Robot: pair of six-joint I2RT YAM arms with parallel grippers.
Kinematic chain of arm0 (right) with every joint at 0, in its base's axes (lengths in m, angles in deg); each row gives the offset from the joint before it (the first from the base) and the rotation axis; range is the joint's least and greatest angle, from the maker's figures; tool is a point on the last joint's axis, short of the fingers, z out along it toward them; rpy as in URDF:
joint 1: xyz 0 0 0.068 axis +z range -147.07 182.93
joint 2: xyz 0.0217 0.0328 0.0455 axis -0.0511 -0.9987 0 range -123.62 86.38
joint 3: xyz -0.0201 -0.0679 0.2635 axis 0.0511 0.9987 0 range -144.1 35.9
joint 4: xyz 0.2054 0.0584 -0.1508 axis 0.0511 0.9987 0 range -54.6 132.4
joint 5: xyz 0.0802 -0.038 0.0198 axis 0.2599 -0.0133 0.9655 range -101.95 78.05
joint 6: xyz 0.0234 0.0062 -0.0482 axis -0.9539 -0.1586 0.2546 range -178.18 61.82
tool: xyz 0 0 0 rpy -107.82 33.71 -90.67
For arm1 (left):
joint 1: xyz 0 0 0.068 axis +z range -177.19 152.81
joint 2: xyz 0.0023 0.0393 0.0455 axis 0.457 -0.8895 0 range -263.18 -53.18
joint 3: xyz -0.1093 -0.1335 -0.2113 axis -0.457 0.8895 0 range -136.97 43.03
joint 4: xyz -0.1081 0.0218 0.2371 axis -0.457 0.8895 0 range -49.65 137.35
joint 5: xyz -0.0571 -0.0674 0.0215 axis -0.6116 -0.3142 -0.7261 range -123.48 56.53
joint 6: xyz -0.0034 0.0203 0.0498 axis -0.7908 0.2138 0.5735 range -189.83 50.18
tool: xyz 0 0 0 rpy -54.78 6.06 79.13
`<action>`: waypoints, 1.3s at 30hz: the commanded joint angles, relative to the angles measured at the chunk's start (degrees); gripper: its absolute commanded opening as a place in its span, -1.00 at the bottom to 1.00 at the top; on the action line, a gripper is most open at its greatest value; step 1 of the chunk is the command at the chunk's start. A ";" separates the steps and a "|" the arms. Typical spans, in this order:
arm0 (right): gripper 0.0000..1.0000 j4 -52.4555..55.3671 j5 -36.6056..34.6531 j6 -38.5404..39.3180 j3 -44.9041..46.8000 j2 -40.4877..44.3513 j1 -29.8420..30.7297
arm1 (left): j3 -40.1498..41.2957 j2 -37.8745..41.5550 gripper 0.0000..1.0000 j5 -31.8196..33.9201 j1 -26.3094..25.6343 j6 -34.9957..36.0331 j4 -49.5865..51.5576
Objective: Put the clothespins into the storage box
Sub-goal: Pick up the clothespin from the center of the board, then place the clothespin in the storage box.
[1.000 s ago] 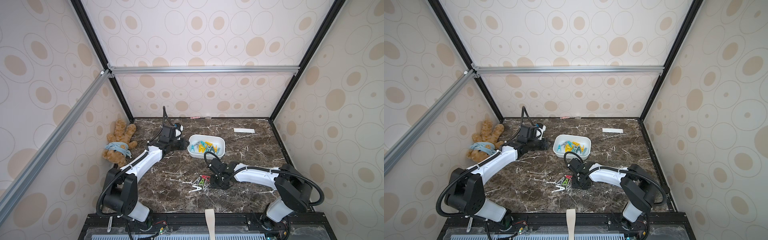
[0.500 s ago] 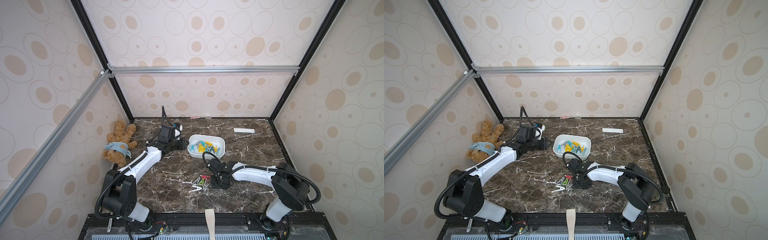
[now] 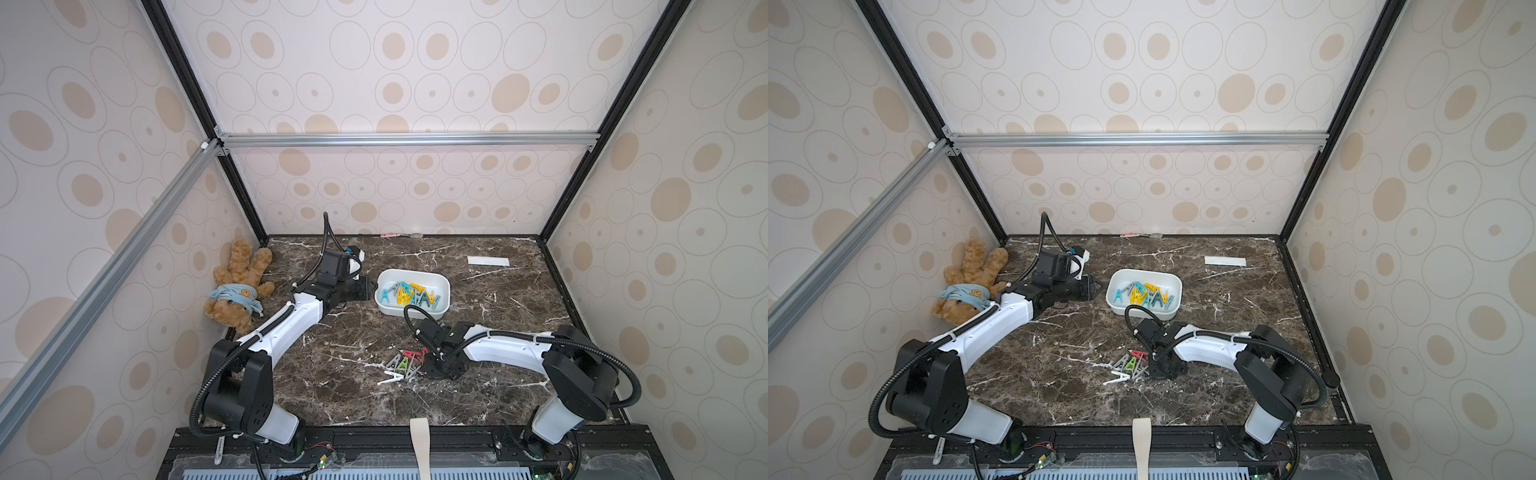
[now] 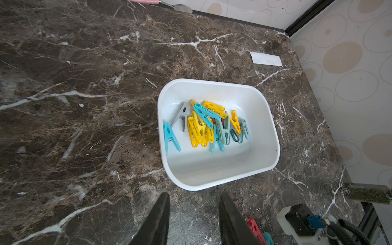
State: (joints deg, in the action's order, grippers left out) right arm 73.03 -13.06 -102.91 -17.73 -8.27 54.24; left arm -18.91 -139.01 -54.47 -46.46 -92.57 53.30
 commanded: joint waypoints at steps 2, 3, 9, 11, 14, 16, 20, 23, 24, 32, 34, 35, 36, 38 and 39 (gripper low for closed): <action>-1.00 4.83 -2.46 4.13 -1.91 1.88 -0.24 | 0.36 2.31 -0.22 1.92 0.59 -2.47 1.64; -1.00 5.86 -3.17 5.05 -2.49 2.59 -0.24 | 0.70 2.39 -0.22 2.27 0.51 -3.05 1.51; -1.00 13.75 -7.61 11.50 -9.96 8.29 -1.11 | 3.55 1.71 -0.25 2.52 0.39 -8.01 0.98; -1.00 15.63 -6.05 14.66 -14.80 8.49 -2.90 | 3.94 1.86 -0.25 3.12 0.37 -8.85 1.22; -1.00 15.62 -1.17 19.29 -21.25 6.78 -7.49 | 3.13 1.42 -0.25 4.81 0.38 -8.58 3.70; -1.00 15.06 2.95 22.21 -26.28 4.01 -11.19 | 1.82 0.93 -0.25 6.50 0.37 -7.58 6.42; -1.00 14.75 5.28 27.94 -34.91 -3.35 -16.24 | 1.26 2.52 -0.23 11.45 0.38 -6.37 9.27; -1.00 12.79 3.04 30.80 -39.16 -9.03 -18.75 | 1.50 3.59 -0.23 12.95 0.37 -6.55 10.20; -1.00 12.25 3.31 31.13 -40.00 -10.37 -19.47 | 1.63 3.73 -0.23 12.99 0.35 -6.61 10.48; -1.00 9.51 6.19 33.30 -43.76 -20.65 -22.99 | 1.56 3.83 -0.17 12.33 0.39 -5.36 14.11; -1.00 8.88 6.71 32.94 -44.33 -22.30 -23.44 | 1.31 3.73 -0.16 12.05 0.33 -4.80 15.09; -1.00 8.72 6.78 32.87 -44.72 -23.11 -23.61 | 1.33 3.78 -0.16 11.74 0.37 -4.57 15.57; -1.00 8.76 6.77 32.81 -45.23 -23.76 -23.71 | 1.45 3.82 -0.16 11.27 0.35 -4.34 15.98; -0.96 8.32 6.78 32.70 -45.87 -24.59 -23.86 | 2.05 4.12 -0.15 10.12 0.26 -3.91 16.91; -0.94 7.98 6.88 32.76 -45.93 -24.74 -23.94 | 2.48 4.46 -0.15 9.82 0.28 -3.85 17.33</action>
State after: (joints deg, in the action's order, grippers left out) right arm 81.79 -7.03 -71.08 -61.77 -32.55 30.54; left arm -15.34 -135.90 -43.63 -46.46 -98.25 67.53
